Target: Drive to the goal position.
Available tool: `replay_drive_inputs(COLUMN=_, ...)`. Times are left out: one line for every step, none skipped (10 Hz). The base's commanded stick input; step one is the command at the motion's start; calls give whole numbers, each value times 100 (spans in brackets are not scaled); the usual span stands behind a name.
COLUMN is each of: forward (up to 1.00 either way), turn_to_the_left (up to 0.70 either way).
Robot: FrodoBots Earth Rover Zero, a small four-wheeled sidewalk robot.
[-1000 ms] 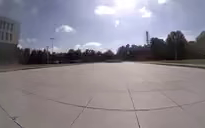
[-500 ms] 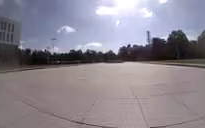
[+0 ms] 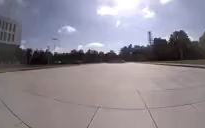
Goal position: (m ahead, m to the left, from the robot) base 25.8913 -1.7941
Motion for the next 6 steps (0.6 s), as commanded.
replay_drive_inputs(forward=70, turn_to_the_left=0)
replay_drive_inputs(forward=70, turn_to_the_left=0)
replay_drive_inputs(forward=70, turn_to_the_left=0)
replay_drive_inputs(forward=70, turn_to_the_left=0)
replay_drive_inputs(forward=70, turn_to_the_left=0)
replay_drive_inputs(forward=70, turn_to_the_left=0)
